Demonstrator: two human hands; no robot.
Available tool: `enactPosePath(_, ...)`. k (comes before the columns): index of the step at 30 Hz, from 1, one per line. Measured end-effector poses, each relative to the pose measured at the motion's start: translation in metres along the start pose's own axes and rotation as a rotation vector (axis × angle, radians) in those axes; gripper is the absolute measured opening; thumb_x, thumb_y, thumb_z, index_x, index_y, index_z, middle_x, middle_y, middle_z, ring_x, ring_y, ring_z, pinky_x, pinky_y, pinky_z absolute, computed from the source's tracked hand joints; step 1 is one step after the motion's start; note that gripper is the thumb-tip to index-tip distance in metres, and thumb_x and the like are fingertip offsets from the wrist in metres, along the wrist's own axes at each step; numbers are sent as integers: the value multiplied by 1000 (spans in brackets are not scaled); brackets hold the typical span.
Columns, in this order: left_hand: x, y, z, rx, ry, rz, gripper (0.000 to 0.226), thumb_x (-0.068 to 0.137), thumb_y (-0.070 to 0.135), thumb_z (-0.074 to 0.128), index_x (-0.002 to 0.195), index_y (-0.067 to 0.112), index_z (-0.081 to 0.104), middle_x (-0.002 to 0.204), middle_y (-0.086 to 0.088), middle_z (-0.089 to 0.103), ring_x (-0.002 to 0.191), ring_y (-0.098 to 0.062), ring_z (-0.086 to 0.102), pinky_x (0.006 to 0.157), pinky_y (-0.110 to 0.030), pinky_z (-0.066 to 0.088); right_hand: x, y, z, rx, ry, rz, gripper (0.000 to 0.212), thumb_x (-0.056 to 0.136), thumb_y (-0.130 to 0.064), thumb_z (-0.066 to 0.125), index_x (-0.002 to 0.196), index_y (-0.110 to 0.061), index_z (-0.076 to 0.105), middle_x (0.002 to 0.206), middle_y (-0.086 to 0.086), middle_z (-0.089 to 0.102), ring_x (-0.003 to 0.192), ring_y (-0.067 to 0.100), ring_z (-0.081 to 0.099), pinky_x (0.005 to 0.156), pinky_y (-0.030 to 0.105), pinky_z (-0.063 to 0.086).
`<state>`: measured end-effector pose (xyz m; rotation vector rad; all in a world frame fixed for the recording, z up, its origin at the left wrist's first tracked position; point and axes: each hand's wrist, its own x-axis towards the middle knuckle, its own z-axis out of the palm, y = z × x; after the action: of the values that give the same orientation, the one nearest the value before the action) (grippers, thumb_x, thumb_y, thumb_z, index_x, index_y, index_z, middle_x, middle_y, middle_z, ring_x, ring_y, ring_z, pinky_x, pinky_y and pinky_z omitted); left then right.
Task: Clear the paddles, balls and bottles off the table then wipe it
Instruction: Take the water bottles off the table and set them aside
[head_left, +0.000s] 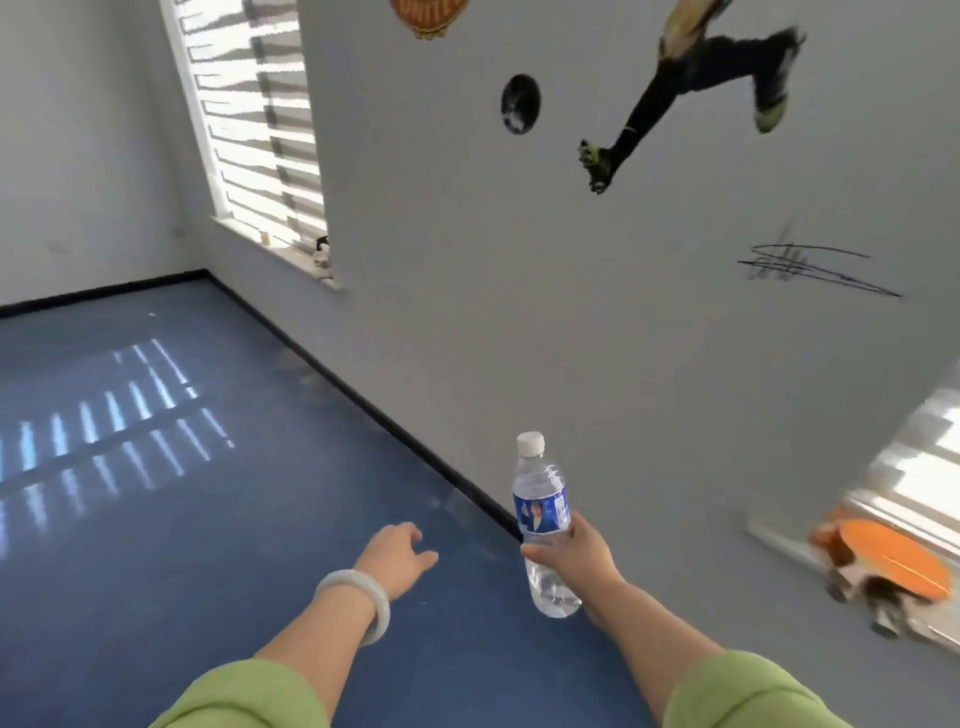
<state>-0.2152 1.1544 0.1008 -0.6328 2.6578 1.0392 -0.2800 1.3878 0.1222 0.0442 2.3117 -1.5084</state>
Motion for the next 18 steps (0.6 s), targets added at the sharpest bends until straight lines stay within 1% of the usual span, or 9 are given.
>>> enactPosePath(1,7,26,19,24,-37,44,45,96,37,56,135,17,48,130,0,50,109,-13,54,83,-20,43,-1,14,-29,8,46,22,35,72,-15,78,101,-16,59,93,1,69,83,17,65,74,27,51)
enactPosePath(5,29,119,92,129,-189,198,42,95,38,57,131,17,50,125,0,50,98,-12,53,86,-24,43,-14,70,-130,88,234,119,32,72,-12,78,98,-22,61,90,0,68,84,19,66,78,33,54)
enactPosePath(7,37,159,125,171,-250,269,40,94,36,59,128,15,51,123,-1,51,94,-13,52,84,-24,44,-22,93,-168,120,323,161,31,74,-11,76,98,-21,60,90,2,67,83,18,64,72,28,53)
enactPosePath(10,52,222,178,239,-357,371,43,93,36,61,129,15,51,128,-3,52,102,-15,52,94,-26,43,-29,128,-225,182,471,229,33,72,-10,77,99,-22,60,93,2,69,83,16,64,64,22,49)
enactPosePath(12,62,263,210,263,-424,427,48,93,38,61,133,16,48,132,-4,49,111,-17,53,100,-29,42,-29,148,-260,189,572,284,38,64,-21,80,97,-26,62,93,0,69,86,17,65,71,27,53)
enactPosePath(14,74,302,238,279,-478,481,50,93,37,61,135,15,47,135,-6,46,119,-20,52,104,-32,42,-20,171,-296,214,666,328,49,47,-38,77,93,-31,63,93,-3,70,90,18,66,83,37,55)
enactPosePath(15,80,321,250,288,-504,507,50,94,36,60,136,14,46,136,-6,45,121,-20,51,104,-31,41,-15,182,-315,222,714,347,53,43,-41,75,93,-32,64,93,-3,71,92,18,66,87,40,55)
enactPosePath(16,85,339,260,296,-528,531,50,94,36,60,136,15,45,136,-5,44,121,-20,50,104,-30,41,-11,188,-333,236,752,359,54,43,-40,76,95,-31,64,94,-3,71,92,18,66,90,41,54)
enactPosePath(18,97,371,280,314,-562,571,50,94,37,61,136,16,45,135,-4,43,120,-18,50,103,-29,42,-9,180,-363,292,814,372,50,56,-25,84,103,-25,64,97,0,72,93,19,67,93,41,52)
